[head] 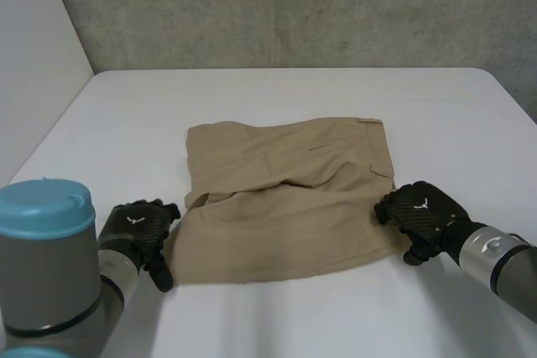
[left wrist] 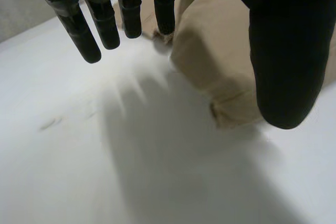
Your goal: Fold the shorts.
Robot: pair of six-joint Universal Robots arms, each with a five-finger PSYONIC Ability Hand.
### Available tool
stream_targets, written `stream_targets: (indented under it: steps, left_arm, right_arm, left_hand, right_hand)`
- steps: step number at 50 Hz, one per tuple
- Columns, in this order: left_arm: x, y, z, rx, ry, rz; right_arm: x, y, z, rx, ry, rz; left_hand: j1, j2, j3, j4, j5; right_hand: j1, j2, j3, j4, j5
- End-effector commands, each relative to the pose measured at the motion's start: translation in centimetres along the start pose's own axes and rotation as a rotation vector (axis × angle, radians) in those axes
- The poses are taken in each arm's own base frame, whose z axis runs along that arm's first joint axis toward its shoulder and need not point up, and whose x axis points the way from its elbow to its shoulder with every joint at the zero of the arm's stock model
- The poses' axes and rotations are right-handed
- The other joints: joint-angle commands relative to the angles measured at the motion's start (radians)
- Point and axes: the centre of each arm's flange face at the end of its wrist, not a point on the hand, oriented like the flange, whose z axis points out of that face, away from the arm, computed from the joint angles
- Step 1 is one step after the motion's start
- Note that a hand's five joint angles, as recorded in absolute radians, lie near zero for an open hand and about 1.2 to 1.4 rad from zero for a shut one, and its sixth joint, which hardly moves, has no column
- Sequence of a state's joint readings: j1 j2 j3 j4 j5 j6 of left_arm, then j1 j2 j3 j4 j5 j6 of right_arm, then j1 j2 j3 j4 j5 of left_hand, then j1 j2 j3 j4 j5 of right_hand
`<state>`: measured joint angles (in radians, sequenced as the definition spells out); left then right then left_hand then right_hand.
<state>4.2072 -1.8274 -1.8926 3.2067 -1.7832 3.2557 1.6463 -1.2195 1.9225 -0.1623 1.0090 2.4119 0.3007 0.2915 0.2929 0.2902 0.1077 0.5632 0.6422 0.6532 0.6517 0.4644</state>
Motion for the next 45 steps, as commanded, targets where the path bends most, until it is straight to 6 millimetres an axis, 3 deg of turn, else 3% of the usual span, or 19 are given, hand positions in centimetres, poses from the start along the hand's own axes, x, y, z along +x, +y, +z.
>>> stream_targets:
  steps: [1,4,5,6,18,28,45]
  left_arm:
    - [0.4,-0.8,-2.3,0.053,0.03,0.006]
    - [0.6,-0.8,-2.9,0.064,0.054,0.01]
    - [0.7,-0.7,-3.1,0.064,0.063,0.013]
    - [0.8,-0.6,-3.1,0.064,0.072,0.014]
    - [1.7,1.5,-3.7,0.017,0.17,0.067]
    - [1.6,1.6,-2.4,0.083,0.151,0.068]
    - [2.0,2.4,-0.3,0.055,0.147,0.132]
  right_arm:
    - [0.0,0.8,0.7,-0.007,0.009,-0.003]
    - [0.1,0.9,0.9,-0.012,0.015,-0.003]
    - [0.2,0.8,0.9,-0.01,0.021,-0.006]
    - [0.3,0.8,0.9,-0.009,0.024,-0.008]
    - [0.3,0.4,0.8,-0.01,0.026,0.085]
    - [0.3,0.3,0.7,-0.007,0.025,0.142]
    - [0.3,0.2,0.6,-0.013,0.024,0.155]
  left_hand:
    - [-0.014,-0.005,-0.006,-0.003,0.005]
    - [-0.002,0.007,0.006,0.008,0.016]
    - [0.004,0.013,0.012,0.014,0.022]
    - [0.01,0.019,0.017,0.02,0.028]
    - [0.239,0.248,0.246,0.249,0.257]
    - [0.45,0.459,0.458,0.46,0.468]
    - [0.438,0.448,0.446,0.449,0.457]
  right_hand:
    - [0.349,0.27,0.259,0.261,0.273]
    - [0.563,0.484,0.473,0.475,0.487]
    - [0.776,0.697,0.686,0.688,0.7]
    - [0.832,0.753,0.742,0.744,0.757]
    - [0.833,0.754,0.743,0.745,0.757]
    - [0.833,0.754,0.743,0.745,0.757]
    - [0.833,0.754,0.743,0.745,0.757]
